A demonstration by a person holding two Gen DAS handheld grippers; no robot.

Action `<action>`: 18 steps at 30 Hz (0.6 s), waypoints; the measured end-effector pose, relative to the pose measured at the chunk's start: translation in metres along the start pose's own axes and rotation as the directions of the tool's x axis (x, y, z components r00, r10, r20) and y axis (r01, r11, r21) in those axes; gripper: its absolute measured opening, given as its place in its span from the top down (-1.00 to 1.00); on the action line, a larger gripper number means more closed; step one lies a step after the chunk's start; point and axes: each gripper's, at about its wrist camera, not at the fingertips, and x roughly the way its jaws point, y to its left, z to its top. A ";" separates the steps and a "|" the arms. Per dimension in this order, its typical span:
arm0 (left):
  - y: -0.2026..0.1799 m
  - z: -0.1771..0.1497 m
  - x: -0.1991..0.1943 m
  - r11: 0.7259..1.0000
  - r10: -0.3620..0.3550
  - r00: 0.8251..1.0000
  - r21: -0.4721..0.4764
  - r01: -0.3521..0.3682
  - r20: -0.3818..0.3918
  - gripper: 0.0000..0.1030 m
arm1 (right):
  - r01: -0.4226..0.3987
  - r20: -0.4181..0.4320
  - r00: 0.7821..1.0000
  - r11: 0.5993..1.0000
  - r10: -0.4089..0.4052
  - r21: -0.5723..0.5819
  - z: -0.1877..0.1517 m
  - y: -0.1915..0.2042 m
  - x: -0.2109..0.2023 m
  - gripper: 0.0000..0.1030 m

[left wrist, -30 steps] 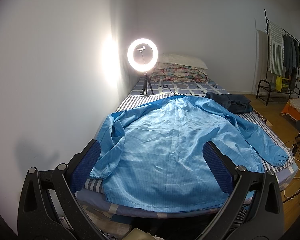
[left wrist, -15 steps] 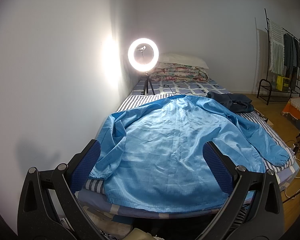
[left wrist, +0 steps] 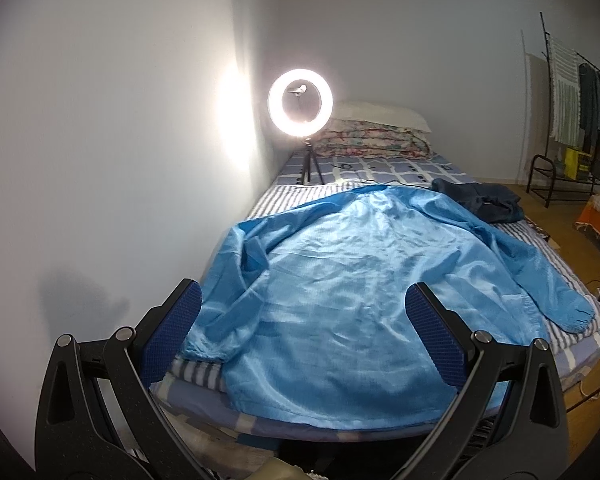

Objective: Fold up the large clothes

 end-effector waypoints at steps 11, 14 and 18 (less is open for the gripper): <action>0.058 0.028 0.056 0.991 0.117 0.993 0.062 -0.117 -0.001 -0.81 | -0.118 0.064 0.991 0.993 0.116 0.014 0.011 0.020 0.028 -0.99; 0.073 0.037 0.080 0.992 0.108 0.993 0.072 -0.105 -0.041 -0.62 | -0.163 0.047 0.985 0.987 0.163 0.000 0.018 0.033 0.043 -0.99; 0.097 0.040 0.110 0.997 0.072 0.991 0.030 -0.069 -0.112 -0.26 | -0.242 0.020 0.970 0.970 0.243 -0.015 0.026 0.055 0.063 -0.88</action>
